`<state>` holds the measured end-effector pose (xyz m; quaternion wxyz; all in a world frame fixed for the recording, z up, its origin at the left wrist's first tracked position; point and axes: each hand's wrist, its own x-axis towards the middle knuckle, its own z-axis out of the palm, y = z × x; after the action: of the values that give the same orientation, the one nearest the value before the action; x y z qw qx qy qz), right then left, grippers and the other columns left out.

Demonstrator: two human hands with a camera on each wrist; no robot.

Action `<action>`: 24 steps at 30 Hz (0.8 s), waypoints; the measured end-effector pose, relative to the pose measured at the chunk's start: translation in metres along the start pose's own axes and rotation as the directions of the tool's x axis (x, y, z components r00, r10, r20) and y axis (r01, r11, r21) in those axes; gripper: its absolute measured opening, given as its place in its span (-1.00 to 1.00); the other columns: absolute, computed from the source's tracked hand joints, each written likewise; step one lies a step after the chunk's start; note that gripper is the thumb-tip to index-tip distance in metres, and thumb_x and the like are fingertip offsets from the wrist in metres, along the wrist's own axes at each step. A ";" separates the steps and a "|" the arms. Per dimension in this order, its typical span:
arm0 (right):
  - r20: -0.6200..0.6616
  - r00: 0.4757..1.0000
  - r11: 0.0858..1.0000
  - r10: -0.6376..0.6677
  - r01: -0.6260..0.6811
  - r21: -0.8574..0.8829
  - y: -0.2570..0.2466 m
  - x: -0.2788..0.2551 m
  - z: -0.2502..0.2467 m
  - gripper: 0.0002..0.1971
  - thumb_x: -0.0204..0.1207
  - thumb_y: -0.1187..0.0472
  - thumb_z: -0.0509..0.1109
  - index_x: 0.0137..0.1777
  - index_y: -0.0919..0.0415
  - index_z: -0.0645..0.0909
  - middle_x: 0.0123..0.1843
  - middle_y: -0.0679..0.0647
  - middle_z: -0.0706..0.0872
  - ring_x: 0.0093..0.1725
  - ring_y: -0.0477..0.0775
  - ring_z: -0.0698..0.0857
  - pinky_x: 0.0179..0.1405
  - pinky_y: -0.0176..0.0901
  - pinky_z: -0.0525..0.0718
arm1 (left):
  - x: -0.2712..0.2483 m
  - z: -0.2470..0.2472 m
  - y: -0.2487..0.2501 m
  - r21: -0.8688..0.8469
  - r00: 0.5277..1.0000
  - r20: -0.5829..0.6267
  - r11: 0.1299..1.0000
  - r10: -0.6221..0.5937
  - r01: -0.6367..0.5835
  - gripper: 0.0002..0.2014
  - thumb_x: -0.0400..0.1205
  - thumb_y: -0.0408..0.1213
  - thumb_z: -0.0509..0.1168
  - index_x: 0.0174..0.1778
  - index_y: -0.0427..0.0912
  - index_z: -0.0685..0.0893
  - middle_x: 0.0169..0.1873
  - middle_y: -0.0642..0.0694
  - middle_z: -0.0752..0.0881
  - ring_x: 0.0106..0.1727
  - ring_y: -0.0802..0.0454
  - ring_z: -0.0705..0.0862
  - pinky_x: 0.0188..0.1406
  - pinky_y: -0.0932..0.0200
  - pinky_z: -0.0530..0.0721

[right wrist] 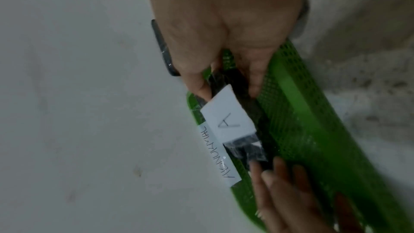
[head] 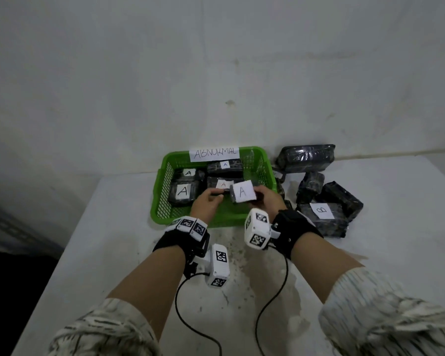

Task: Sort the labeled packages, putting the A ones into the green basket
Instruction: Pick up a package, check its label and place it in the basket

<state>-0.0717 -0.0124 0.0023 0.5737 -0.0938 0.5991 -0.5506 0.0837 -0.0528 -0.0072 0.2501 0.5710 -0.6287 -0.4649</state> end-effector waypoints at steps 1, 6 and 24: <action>-0.042 0.999 1.000 0.008 -0.007 0.018 -0.003 0.000 0.000 -0.82 0.66 0.30 0.24 -0.09 0.39 0.61 -0.46 0.16 0.70 -0.34 0.08 0.56 -0.62 -0.27 0.59 | 0.003 0.000 -0.005 0.104 0.999 -0.031 0.994 0.021 -0.018 -0.79 0.69 -0.19 0.19 0.20 -0.07 0.63 0.13 -0.20 0.69 0.00 -0.07 0.63 -0.05 0.13 0.55; -0.117 0.993 0.997 -0.024 0.015 -0.074 -0.012 0.002 0.010 -0.67 0.69 0.32 0.22 0.35 0.54 0.52 0.17 0.31 0.68 -0.40 0.10 0.51 -0.94 -0.42 0.29 | 0.011 -0.002 -0.026 0.480 0.992 -0.125 0.877 0.027 0.037 -0.72 0.71 -0.01 0.08 0.11 0.03 0.65 0.04 -0.08 0.74 0.15 -0.11 0.63 0.38 -0.14 0.30; -0.534 0.836 0.993 -0.122 0.104 -0.065 0.014 0.074 0.053 -0.60 0.64 0.15 0.30 0.43 0.27 0.50 0.39 0.24 0.60 0.28 0.29 0.61 0.18 -0.01 0.51 | 0.018 -0.017 -0.055 0.797 0.985 0.064 0.586 0.159 -0.146 -0.55 0.67 0.13 0.01 -0.41 -0.08 0.48 -0.48 -0.03 0.55 -0.37 -0.07 0.59 -0.36 0.19 0.46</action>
<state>-0.0467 -0.0918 -0.0375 0.3480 0.0195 0.7382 -0.5776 0.1203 -0.0707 -0.0516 0.0120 0.5698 -0.8146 -0.1075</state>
